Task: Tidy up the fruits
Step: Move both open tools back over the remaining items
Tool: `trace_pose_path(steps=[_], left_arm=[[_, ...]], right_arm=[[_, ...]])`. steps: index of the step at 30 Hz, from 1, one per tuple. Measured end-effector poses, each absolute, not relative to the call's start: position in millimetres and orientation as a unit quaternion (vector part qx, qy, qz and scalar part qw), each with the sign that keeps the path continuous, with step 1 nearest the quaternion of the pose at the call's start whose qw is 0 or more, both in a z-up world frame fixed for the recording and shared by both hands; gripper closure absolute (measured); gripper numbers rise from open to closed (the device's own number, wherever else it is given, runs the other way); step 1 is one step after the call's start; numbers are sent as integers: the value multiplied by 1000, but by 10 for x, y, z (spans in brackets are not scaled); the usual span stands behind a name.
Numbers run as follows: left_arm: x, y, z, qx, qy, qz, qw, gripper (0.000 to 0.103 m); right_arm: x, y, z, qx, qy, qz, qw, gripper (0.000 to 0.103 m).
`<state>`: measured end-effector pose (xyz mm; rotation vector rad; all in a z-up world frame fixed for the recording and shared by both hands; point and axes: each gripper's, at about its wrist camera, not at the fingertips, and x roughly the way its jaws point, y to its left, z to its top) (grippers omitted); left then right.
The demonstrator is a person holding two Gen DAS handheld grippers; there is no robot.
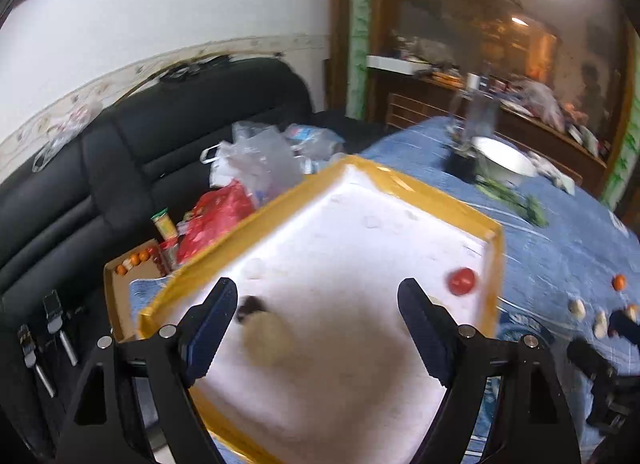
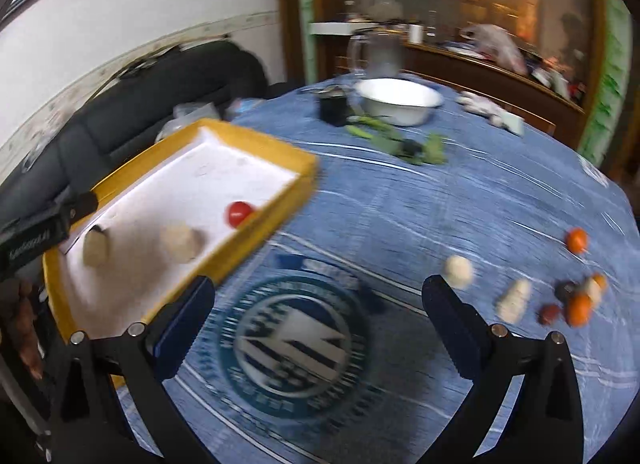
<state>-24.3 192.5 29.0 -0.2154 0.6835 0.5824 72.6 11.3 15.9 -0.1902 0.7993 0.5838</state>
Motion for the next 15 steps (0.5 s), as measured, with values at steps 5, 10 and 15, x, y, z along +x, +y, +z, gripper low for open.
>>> trace_pose_path(steps=[5, 10, 15], left_arm=[[-67, 1404, 234, -50, 346, 224, 910, 20], [97, 933, 176, -18, 356, 170, 919, 20], [219, 454, 160, 15, 358, 120, 926, 20]], right_arm=[[797, -418, 165, -66, 387, 230, 891, 0], [820, -956, 127, -46, 395, 181, 899, 0], [818, -1515, 106, -25, 399, 132, 907, 0]])
